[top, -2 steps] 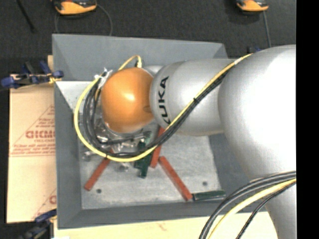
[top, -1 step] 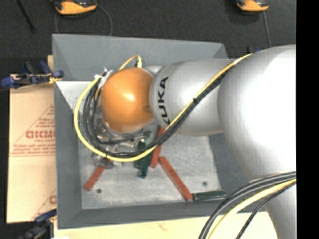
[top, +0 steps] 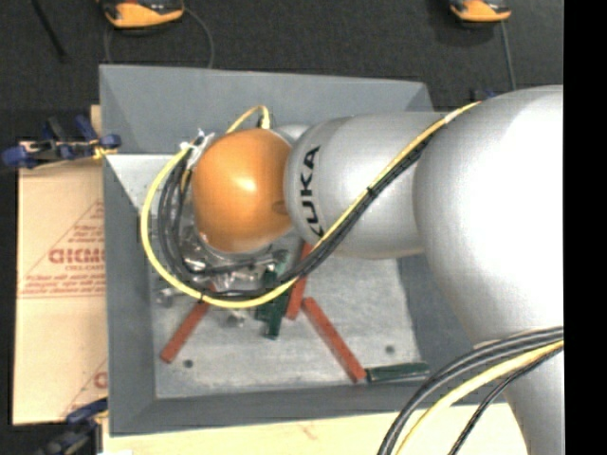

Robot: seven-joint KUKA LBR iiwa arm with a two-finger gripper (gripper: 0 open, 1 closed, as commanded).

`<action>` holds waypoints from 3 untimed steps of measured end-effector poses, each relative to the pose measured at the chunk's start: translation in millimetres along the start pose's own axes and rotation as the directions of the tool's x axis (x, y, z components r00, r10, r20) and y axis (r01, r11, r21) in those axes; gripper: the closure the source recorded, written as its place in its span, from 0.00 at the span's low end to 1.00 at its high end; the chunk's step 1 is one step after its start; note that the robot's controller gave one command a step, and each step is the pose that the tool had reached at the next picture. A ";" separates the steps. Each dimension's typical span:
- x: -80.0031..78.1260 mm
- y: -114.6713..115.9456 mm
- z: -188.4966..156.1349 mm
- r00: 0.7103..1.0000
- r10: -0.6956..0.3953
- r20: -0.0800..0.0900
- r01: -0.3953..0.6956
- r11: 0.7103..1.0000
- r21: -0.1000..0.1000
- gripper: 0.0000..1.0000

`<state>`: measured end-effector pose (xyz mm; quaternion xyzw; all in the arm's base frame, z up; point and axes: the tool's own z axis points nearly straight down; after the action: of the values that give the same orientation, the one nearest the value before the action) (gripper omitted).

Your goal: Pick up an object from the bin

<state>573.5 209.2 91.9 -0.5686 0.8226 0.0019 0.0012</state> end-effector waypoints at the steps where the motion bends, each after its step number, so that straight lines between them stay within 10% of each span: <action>1: 0.2 0.0 0.1 1.000 0.001 -0.001 -0.001 1.000 0.000 1.00; 2: 0.1 0.0 0.1 1.000 0.001 -0.001 -0.001 1.000 -0.001 0.00; 3: 15.4 -33.9 -39.7 1.000 -0.007 0.001 0.007 1.000 0.010 0.00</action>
Offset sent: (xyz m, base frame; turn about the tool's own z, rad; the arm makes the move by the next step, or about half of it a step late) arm 0.0000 0.0000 0.0000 0.0000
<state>599.8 182.6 131.5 -0.5714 0.8207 -0.0020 0.0043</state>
